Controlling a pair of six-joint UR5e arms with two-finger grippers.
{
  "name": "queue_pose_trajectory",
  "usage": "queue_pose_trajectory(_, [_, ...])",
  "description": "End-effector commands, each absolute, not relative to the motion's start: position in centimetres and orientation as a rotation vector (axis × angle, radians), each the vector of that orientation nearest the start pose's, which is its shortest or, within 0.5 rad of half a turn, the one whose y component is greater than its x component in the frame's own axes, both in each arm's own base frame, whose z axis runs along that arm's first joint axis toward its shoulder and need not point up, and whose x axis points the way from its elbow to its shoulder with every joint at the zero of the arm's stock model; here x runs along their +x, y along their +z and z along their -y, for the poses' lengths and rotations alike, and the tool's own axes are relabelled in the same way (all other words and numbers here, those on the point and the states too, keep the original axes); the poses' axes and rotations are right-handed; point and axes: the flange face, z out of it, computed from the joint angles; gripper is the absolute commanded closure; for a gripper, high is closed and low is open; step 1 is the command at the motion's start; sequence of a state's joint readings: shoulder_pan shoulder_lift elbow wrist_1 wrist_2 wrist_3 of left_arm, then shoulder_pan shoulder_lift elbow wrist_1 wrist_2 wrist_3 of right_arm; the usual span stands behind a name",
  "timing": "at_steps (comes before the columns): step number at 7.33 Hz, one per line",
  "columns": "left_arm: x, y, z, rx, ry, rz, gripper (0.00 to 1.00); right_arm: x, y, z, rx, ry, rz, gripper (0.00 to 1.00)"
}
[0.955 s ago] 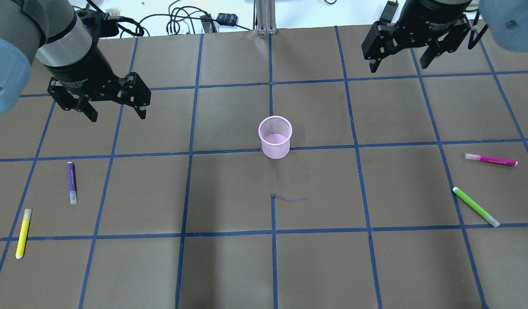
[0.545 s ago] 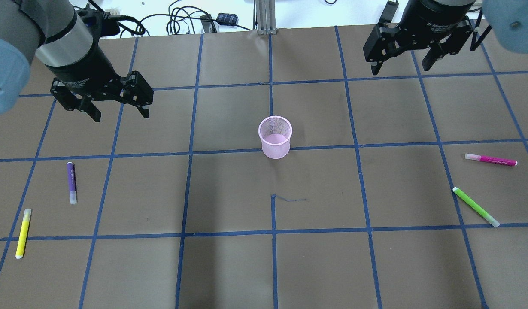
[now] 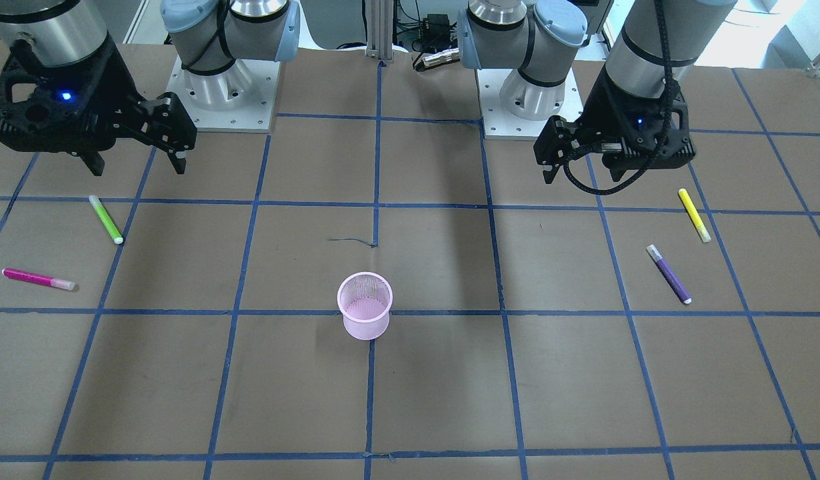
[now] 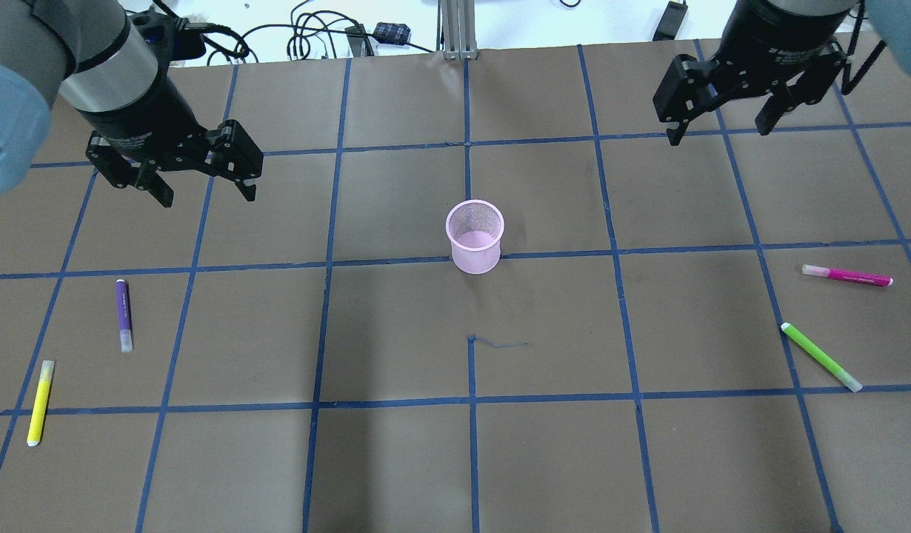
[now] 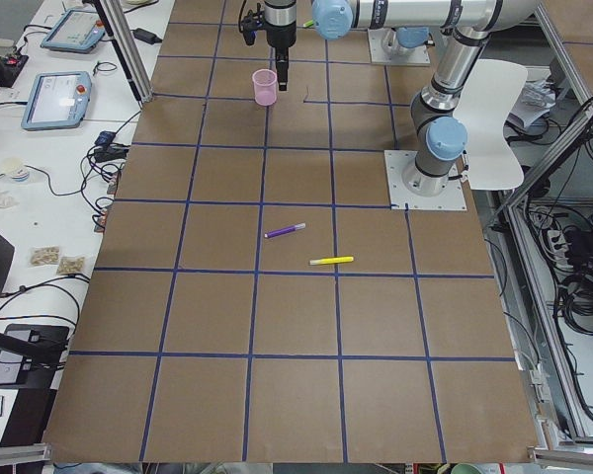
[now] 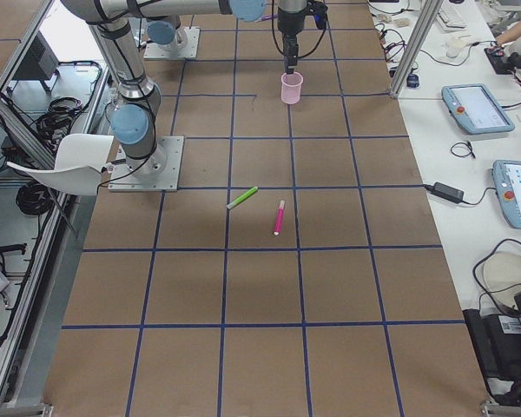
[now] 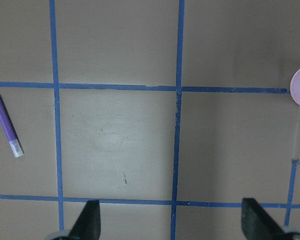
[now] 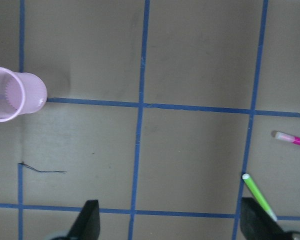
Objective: Insert purple and pink pens into pink cup
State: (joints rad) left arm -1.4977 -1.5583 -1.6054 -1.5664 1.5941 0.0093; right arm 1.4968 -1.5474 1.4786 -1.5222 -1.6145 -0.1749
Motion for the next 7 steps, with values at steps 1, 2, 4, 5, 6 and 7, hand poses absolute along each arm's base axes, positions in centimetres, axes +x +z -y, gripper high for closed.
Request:
queue_pose_trajectory(1, [-1.4,46.2,51.5,-0.373,0.069,-3.178,0.00,-1.7,51.7,51.5,-0.317,0.037,-3.201,0.00])
queue_pose_trajectory(2, [2.7,44.8,51.9,-0.495,0.102,-3.184,0.00,-7.3,51.2,51.4,-0.337,0.063,-3.200,0.00])
queue_pose_trajectory(4, [10.4,41.8,52.5,-0.464,0.167,-3.217,0.00,-18.4,47.7,50.9,-0.233,0.165,-3.150,0.00])
queue_pose_trajectory(5, [13.9,39.7,53.0,-0.483,0.193,-3.218,0.00,-22.3,44.9,50.5,-0.215,0.208,-3.090,0.00])
queue_pose_trajectory(6, [15.5,37.5,53.5,-0.506,0.248,-3.224,0.00,-22.8,44.6,50.7,-0.308,0.156,-3.051,0.00])
queue_pose_trajectory(7, [16.7,35.4,54.1,-0.513,0.290,-3.229,0.00,-22.0,44.9,50.8,-0.400,0.136,-3.024,0.00])
